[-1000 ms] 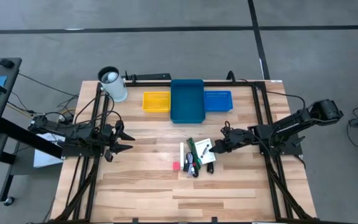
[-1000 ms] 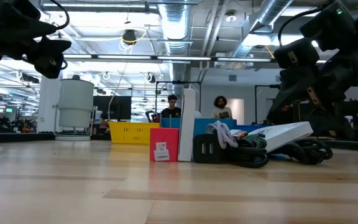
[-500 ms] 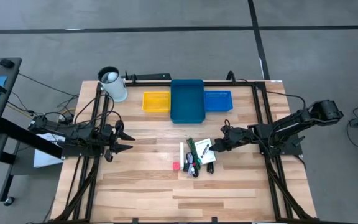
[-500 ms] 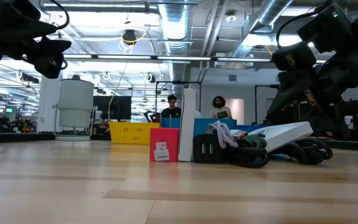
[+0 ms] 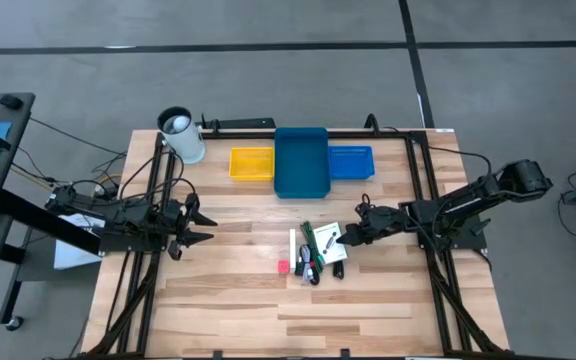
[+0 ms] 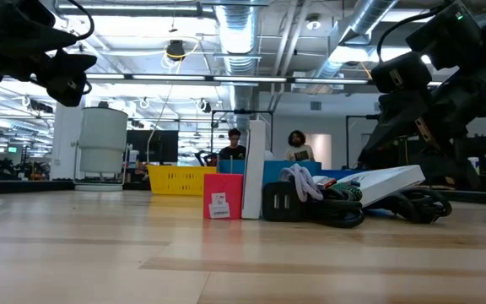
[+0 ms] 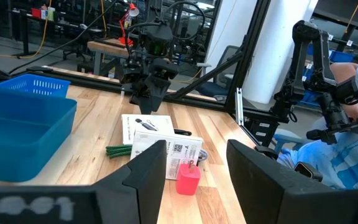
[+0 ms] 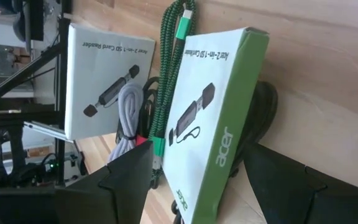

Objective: Pick and place items into bin
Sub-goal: Put the white card reader box into the large blue bin

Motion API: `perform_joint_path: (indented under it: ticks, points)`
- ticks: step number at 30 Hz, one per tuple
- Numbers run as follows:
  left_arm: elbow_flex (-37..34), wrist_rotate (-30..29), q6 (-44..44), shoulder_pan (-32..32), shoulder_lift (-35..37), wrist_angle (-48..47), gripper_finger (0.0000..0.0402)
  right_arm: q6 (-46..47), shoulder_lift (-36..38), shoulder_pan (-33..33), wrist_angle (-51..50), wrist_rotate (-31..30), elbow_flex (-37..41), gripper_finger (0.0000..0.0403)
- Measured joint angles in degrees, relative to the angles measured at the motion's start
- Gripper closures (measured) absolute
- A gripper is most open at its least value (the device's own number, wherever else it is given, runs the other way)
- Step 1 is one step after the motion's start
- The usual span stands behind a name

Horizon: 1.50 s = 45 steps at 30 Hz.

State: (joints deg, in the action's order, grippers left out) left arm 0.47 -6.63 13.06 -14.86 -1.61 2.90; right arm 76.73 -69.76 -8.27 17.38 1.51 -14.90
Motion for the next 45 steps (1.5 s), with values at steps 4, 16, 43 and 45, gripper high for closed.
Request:
perform_joint_path:
  ticks: [4,16,43,45]
  points:
    - [0.0,0.0,0.0,0.0,0.0,0.0,0.0242,0.3,0.0,0.0,0.0,-0.1,0.0,0.0159]
    - [0.0,0.0,0.0,0.0,0.0,0.0,0.0242,0.0,0.0,0.0,-0.2,-0.1,0.0,0.0159]
    - [0.0,0.0,0.0,0.0,0.0,0.0,0.0242,-0.1,-3.8,0.0,1.2,0.9,0.1,0.0287]
    - [0.0,0.0,0.0,0.0,0.0,0.0,0.0242,0.2,-6.2,0.1,3.7,1.9,0.0,0.0284]
